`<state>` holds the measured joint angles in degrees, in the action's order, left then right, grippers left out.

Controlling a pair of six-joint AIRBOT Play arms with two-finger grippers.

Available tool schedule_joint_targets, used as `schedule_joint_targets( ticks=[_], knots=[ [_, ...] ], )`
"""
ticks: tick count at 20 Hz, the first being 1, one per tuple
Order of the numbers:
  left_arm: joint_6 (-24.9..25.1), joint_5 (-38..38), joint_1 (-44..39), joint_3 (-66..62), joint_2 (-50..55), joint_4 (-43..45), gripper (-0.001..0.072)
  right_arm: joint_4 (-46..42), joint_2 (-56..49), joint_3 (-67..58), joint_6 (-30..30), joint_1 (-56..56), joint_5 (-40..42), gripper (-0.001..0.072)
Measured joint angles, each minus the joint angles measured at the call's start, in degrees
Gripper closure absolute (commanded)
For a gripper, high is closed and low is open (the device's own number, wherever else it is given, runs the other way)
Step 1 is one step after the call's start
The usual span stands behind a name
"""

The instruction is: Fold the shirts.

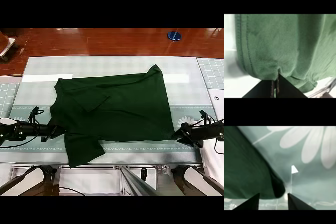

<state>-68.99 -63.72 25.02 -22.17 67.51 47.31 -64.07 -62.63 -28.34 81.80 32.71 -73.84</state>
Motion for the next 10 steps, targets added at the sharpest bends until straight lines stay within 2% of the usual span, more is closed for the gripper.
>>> schedule_joint_targets(
  ticks=[2, 3, 4, 5, 6, 8, 10],
  knots=[
    [0.0, 0.28, -0.68, 0.0, 0.0, -0.04, 0.0689, 2.47, -1.51, 0.11, -0.46, -0.24, 1.49, 0.0312],
    [0.0, 0.44, -1.07, 0.0, 0.0, -0.09, 0.0689, 4.2, -2.36, 0.15, -0.85, -0.72, 2.16, 0.0347],
    [0.0, 0.59, -1.51, 0.0, 0.0, -0.11, 0.0689, 5.66, -3.21, 0.15, -1.09, -1.55, 3.21, 0.044],
    [0.0, 0.74, -1.9, -0.02, 0.0, -0.22, 0.0689, 6.43, -4.07, 0.09, -1.42, -2.82, 4.31, 0.0632],
    [0.0, 0.85, -2.23, -0.11, 0.0, -0.33, 0.0689, 6.71, -4.87, -0.35, -1.81, -4.46, 5.64, 0.069],
    [-0.02, 1.07, -2.6, -1.33, -0.2, -0.42, 0.0689, 8.02, -5.7, -3.26, -2.95, -7.67, 6.84, 0.069],
    [0.48, 4.55, -2.75, -5.35, -1.2, -0.59, 0.0689, 10.62, -5.95, -9.73, -3.93, -10.54, 4.61, 0.0691]
  ],
)
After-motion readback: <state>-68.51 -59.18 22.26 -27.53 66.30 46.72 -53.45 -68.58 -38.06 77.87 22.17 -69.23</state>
